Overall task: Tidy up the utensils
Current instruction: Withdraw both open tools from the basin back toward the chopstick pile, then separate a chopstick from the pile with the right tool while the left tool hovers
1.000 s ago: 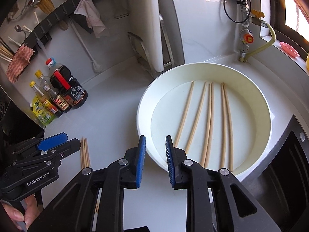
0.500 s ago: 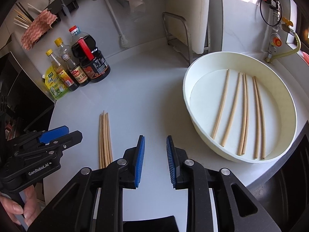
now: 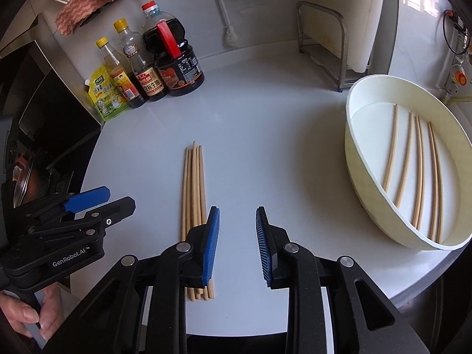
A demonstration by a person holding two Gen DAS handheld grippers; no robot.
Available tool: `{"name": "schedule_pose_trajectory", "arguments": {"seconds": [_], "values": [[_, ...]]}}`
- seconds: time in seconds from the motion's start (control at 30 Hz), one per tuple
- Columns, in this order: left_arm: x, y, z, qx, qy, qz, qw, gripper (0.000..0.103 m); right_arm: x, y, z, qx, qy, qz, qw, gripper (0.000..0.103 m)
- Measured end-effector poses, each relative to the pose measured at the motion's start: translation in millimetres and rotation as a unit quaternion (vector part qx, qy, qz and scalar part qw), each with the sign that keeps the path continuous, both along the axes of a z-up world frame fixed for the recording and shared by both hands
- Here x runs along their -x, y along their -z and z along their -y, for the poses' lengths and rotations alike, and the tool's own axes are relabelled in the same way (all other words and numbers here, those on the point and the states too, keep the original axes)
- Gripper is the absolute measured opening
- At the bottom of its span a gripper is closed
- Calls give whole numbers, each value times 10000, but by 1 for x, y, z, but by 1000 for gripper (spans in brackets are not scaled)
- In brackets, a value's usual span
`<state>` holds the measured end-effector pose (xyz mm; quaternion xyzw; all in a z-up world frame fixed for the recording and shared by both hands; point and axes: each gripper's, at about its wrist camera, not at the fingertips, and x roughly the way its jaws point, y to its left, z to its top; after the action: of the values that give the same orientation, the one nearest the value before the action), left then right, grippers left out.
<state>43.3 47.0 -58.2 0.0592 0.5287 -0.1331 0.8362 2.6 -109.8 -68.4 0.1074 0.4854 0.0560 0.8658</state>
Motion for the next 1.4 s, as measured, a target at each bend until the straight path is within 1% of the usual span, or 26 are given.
{"name": "schedule_pose_trajectory", "arguments": {"seconds": [0.17, 0.5, 0.57, 0.6, 0.77, 1.2, 1.4], "values": [[1, 6, -15, 8, -212, -55, 9998, 54, -6, 5, -15, 33, -208, -52, 9998, 30], [5, 17, -29, 5, -451, -144, 9989, 62, -9, 19, -26, 101, -402, -259, 9988, 35], [5, 18, -32, 18, -493, -148, 9987, 64, -10, 20, -28, 110, -437, -284, 9986, 37], [5, 18, -33, 29, -507, -152, 9986, 64, -11, 21, -30, 116, -450, -285, 9985, 41], [5, 21, -38, 63, -592, -163, 9981, 72, -13, 24, -35, 150, -548, -316, 9979, 44], [8, 37, -46, 28, -753, -271, 9968, 74, -16, 44, -43, 160, -703, -536, 9960, 48], [7, 40, -50, 16, -839, -303, 9960, 75, -18, 49, -38, 121, -698, -530, 9961, 48]]}}
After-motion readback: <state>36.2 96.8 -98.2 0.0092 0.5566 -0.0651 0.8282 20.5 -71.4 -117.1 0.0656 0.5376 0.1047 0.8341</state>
